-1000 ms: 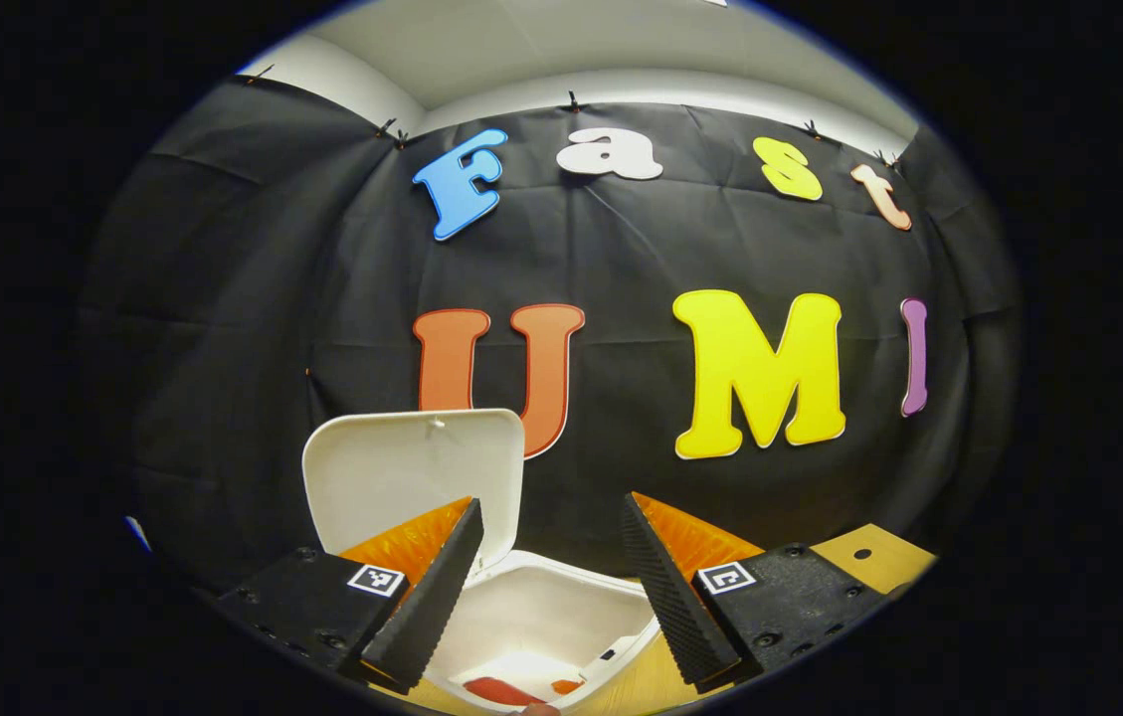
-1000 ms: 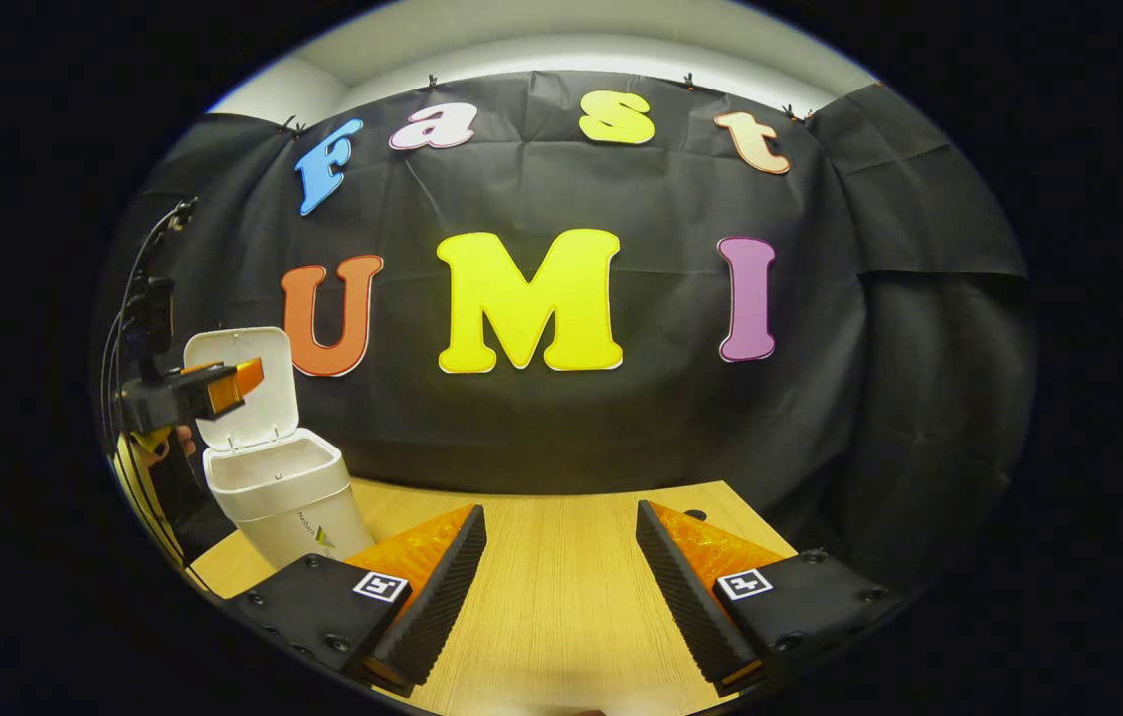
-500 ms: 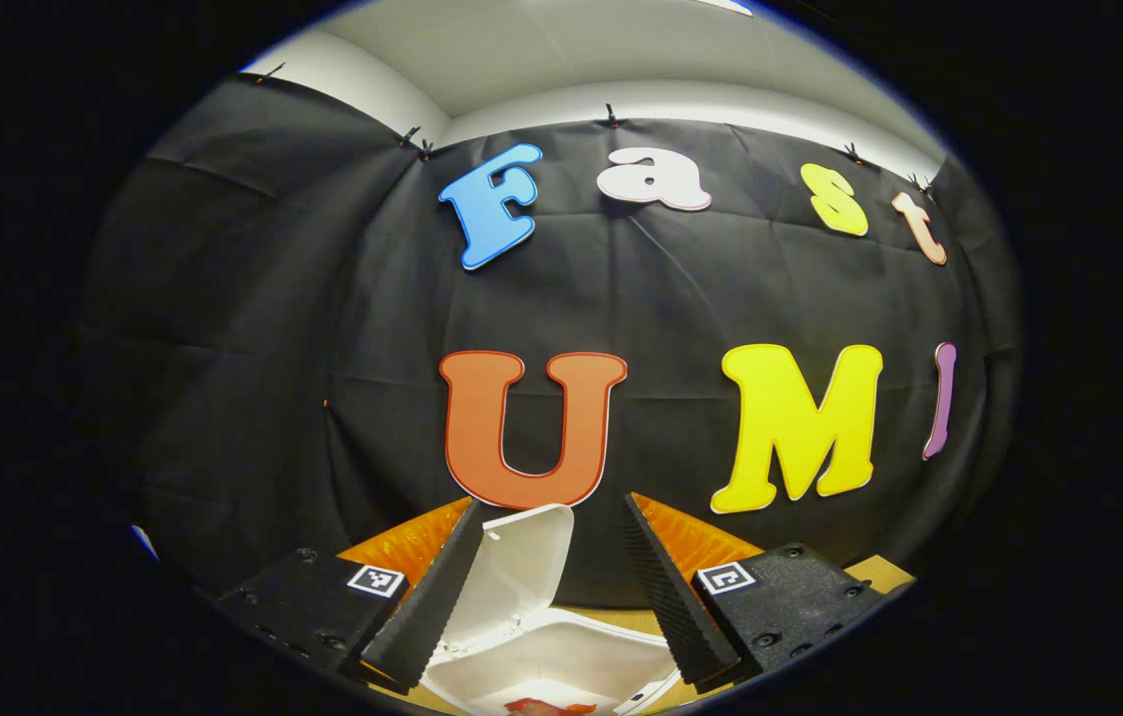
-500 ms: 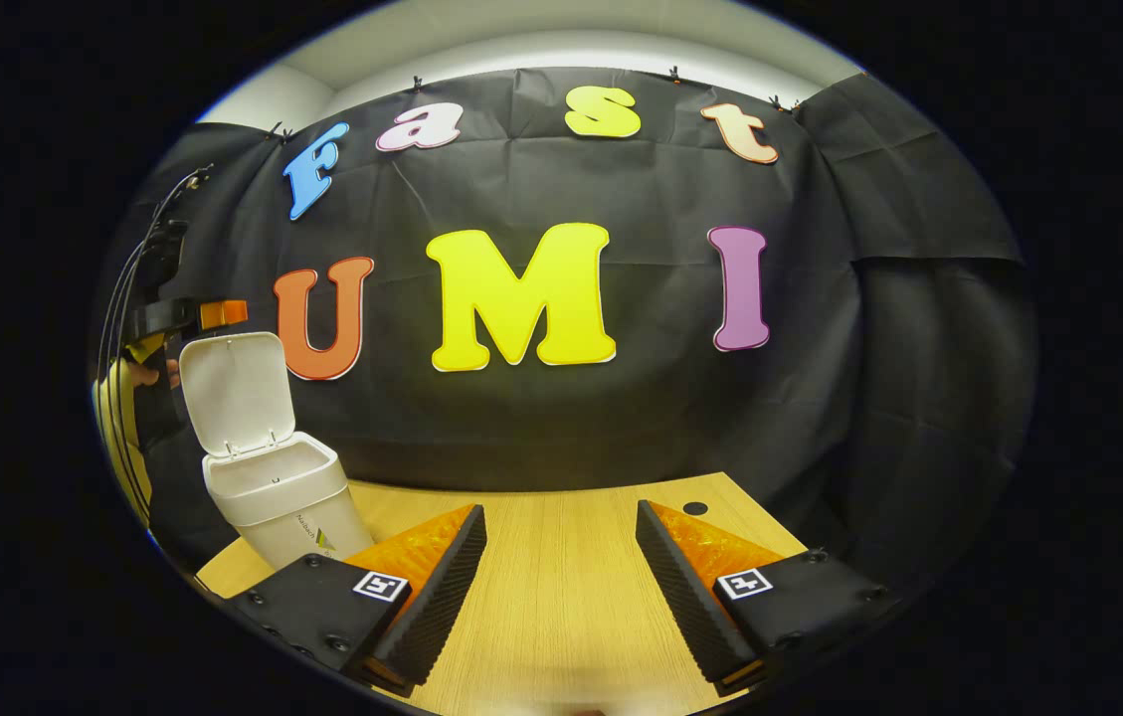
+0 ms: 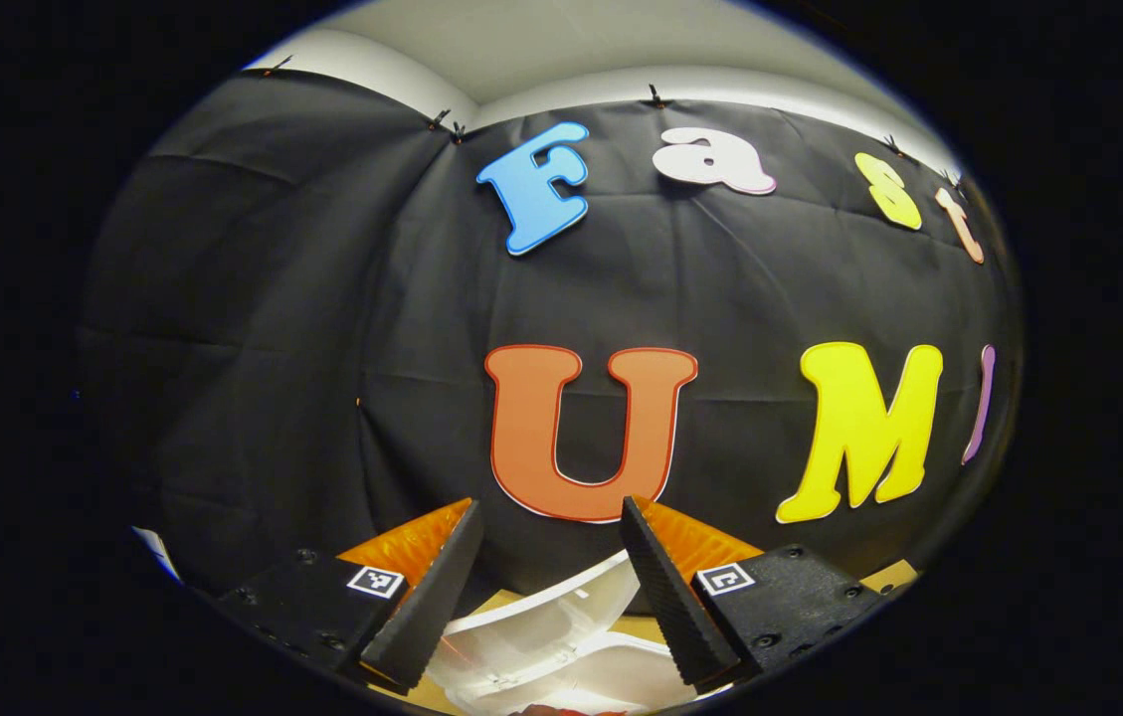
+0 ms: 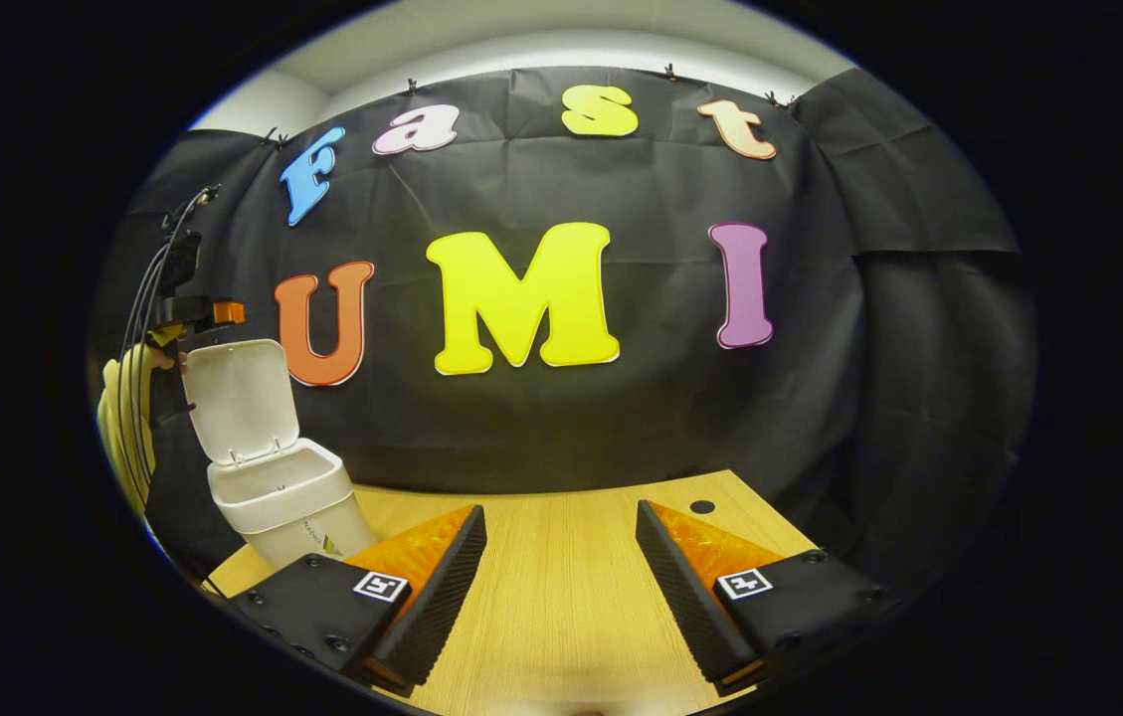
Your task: Press the lid of the desktop garbage bin to open it, pick up the crumpled paper on the desktop and throw it into the bin, then pick up the pop can on the desktop and drop it into the bin, and finally close the garbage bin lid.
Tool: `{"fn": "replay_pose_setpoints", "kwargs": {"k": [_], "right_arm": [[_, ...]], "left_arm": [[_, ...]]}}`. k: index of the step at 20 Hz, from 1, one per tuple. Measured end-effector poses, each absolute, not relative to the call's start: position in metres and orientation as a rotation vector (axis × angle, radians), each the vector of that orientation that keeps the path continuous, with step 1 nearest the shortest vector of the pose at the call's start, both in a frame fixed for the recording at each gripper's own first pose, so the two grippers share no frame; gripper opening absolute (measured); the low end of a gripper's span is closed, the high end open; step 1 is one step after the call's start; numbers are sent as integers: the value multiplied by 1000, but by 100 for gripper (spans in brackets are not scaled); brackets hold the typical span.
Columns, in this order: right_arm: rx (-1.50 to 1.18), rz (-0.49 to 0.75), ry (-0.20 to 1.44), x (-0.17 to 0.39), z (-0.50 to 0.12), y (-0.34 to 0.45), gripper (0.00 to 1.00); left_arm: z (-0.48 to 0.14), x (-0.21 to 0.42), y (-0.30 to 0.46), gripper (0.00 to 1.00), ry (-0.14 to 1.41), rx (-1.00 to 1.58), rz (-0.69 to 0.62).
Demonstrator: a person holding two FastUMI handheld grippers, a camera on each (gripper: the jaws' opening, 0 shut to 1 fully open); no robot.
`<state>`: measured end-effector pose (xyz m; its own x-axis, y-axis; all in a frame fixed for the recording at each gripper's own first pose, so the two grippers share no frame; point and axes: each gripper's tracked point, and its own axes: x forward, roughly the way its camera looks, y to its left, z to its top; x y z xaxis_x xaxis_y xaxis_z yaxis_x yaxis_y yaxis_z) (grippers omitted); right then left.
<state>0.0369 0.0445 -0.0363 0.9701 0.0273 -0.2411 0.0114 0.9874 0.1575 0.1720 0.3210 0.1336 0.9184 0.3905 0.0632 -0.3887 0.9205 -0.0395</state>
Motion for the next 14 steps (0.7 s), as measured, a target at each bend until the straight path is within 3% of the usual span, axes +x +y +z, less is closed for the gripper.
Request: {"fn": "replay_pose_setpoints", "kwargs": {"k": [14], "right_arm": [[177, 8, 270, 36, -47, 32, 96]], "left_arm": [[98, 161, 284, 95, 28, -86, 378]]}}
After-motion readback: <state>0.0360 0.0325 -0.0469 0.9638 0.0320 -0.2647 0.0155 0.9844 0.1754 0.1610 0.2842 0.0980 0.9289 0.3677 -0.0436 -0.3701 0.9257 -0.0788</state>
